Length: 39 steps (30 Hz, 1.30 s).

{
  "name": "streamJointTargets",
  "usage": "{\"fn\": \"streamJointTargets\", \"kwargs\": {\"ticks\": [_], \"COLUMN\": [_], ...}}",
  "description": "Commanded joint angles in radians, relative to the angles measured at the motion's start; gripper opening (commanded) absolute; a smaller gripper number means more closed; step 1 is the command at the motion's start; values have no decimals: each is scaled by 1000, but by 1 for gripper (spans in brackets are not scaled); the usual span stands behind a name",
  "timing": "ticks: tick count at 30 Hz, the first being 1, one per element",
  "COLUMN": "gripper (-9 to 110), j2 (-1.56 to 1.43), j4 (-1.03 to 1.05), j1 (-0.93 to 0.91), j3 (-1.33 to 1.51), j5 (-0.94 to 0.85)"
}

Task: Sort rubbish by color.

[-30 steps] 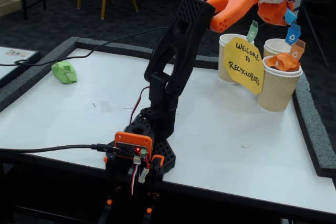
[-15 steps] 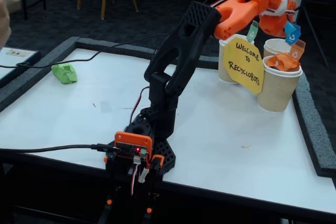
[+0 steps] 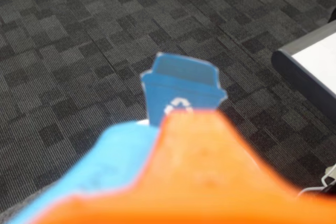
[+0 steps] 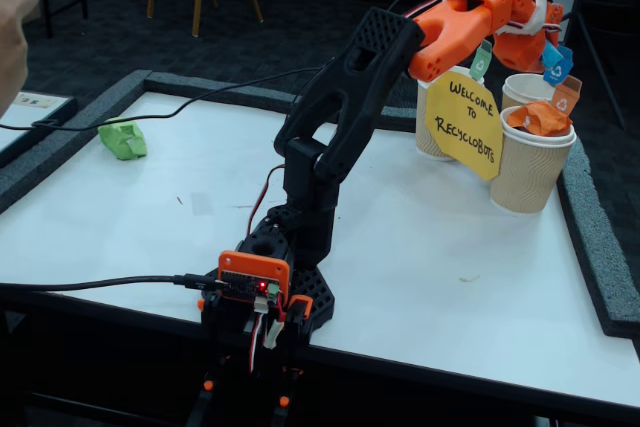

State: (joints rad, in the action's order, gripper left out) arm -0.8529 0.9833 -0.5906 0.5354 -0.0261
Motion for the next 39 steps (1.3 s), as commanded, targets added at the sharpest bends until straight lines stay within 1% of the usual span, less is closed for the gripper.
{"fn": "streamJointTargets", "kwargs": {"ticks": [1,9,13,15,19,20,22,24,27,32,33,37,39], "gripper": [18,22,30,37,42,39,25,19,1,0,2,29,36], "j2": [-51,-52,-54,-54,-54,-54,-54,-54,-55,-55,-55,-55,-55], "j4": [-12,69,86,97,110,112,106,104,94,129,137,195,222], "j1": [12,12,14,14,14,14,14,14,11,11,11,11,11], "j3": [-146,-167,-173,-173,-173,-173,-179,-189,-207,-212,-212,-212,-210], "j5": [-34,-32,-32,-32,-32,-32,-32,-32,-26,-29,-31,-31,-31]}}
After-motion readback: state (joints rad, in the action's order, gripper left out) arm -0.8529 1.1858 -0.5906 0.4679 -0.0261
